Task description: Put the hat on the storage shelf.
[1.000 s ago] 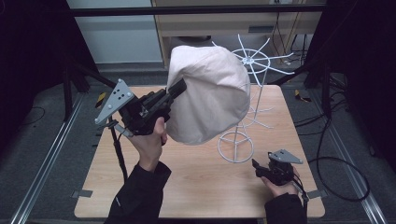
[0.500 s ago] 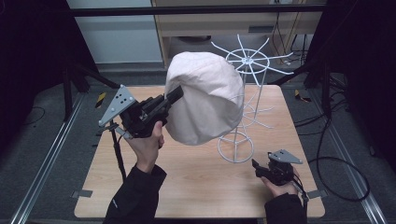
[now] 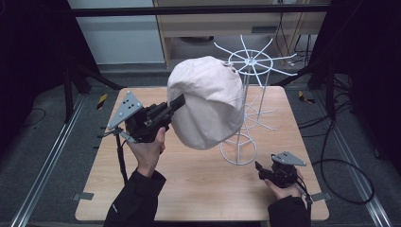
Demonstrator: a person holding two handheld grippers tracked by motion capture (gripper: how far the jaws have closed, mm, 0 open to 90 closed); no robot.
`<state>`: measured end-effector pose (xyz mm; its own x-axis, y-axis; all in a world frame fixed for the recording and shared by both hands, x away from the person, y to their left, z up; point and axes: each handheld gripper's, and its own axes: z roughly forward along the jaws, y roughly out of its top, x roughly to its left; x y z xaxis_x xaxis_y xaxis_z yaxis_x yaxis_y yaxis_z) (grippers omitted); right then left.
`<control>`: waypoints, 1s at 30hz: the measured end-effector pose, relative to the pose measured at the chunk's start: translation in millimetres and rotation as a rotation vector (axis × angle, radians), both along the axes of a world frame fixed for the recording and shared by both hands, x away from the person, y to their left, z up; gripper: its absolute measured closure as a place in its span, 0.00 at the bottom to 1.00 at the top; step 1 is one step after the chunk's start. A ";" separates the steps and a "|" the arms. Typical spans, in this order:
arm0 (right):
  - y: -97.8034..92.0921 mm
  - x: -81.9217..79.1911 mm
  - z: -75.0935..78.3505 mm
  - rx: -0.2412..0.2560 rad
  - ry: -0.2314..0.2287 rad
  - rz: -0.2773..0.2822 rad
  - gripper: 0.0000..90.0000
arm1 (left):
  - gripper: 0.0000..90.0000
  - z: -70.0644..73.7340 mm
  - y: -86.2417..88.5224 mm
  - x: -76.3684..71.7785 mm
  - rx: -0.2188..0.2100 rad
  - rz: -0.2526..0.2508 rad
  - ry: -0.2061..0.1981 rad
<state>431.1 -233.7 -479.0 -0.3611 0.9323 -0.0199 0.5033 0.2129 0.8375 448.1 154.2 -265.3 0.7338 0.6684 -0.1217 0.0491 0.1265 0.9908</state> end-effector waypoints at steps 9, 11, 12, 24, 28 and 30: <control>0.2 -0.1 -0.2 0.004 0.006 -0.001 0.34 | 0.97 -8.4 -3.8 5.1 0.065 0.012 0.029; 0.1 -0.1 -0.3 0.004 0.006 -0.001 0.34 | 0.96 -9.2 -4.4 5.8 0.070 0.012 0.034; 0.3 -0.2 -0.2 0.010 0.009 -0.001 0.34 | 0.96 -10.0 -4.8 6.7 0.076 0.010 0.040; -0.1 0.2 -1.0 0.004 0.007 -0.001 0.34 | 0.93 -18.7 -11.5 9.7 0.124 0.004 0.064; 0.0 0.3 -1.1 0.003 0.008 0.001 0.34 | 0.89 -22.3 -10.4 11.0 0.127 0.004 0.076; 0.0 0.2 -1.0 0.004 0.007 0.000 0.34 | 0.87 -24.0 -9.6 11.8 0.131 0.004 0.087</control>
